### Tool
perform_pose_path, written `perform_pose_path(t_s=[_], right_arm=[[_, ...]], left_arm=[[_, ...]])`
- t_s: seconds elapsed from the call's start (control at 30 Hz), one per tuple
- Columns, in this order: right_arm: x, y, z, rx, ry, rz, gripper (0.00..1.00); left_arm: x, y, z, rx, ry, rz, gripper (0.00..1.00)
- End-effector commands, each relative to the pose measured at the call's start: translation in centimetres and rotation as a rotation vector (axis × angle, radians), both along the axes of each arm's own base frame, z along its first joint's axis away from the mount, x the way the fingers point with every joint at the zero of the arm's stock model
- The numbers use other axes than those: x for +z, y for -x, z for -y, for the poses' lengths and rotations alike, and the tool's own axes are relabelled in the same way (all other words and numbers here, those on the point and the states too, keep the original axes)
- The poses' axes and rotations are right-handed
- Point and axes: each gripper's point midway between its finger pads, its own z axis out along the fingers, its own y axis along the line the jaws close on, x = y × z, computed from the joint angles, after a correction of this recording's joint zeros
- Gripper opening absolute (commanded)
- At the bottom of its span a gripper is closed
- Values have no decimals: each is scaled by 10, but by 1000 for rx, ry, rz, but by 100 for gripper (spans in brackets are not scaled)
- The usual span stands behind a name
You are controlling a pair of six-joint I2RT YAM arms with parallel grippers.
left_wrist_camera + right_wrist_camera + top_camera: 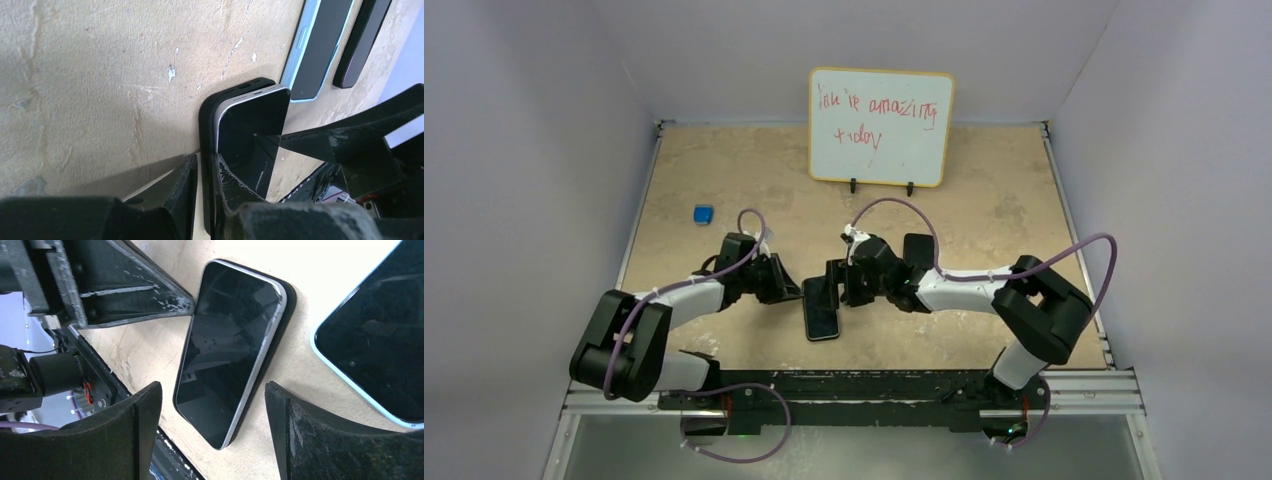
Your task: Put the phone into the phone case
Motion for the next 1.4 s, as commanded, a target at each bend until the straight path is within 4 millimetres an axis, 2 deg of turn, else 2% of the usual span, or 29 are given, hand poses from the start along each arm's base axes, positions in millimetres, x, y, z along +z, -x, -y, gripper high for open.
perform_pose_path(t_s=[0.0,0.2,0.37,0.57,0.63,0.8,0.97,1.13,1.3,1.37], right_arm=[[-1,-2,-5,-84,-94,-34,77],[-7,3,-7,-89,-98,-50,78],[2,12,-20,-50,-200,-82,79],[18,10,-28,-80,-324,-94,78],[15,6,-26,-108,-289,-94,79],[-9,-6,-8,-227,-169,-83,80],[-24,10,-21,-179,-149,-123,84],[-3,15,-36,-126,-262,-130,85],[42,18,-50,-64,-488,-123,83],[54,18,-54,-26,-513,-91,82]], left_arm=[[-8,7,-10,5,-63,-21,17],[0,12,-3,-5,-7,-8,25],[-1,11,0,-10,13,-14,35],[-10,17,0,-7,23,-39,36],[-11,18,-1,-9,16,-43,34],[-9,11,-12,-13,-86,-38,29],[-11,18,-6,-27,-36,-60,26],[-14,14,-15,-46,-116,-66,23],[-14,17,-4,-41,-44,-106,13],[-6,13,8,-47,49,-73,12]])
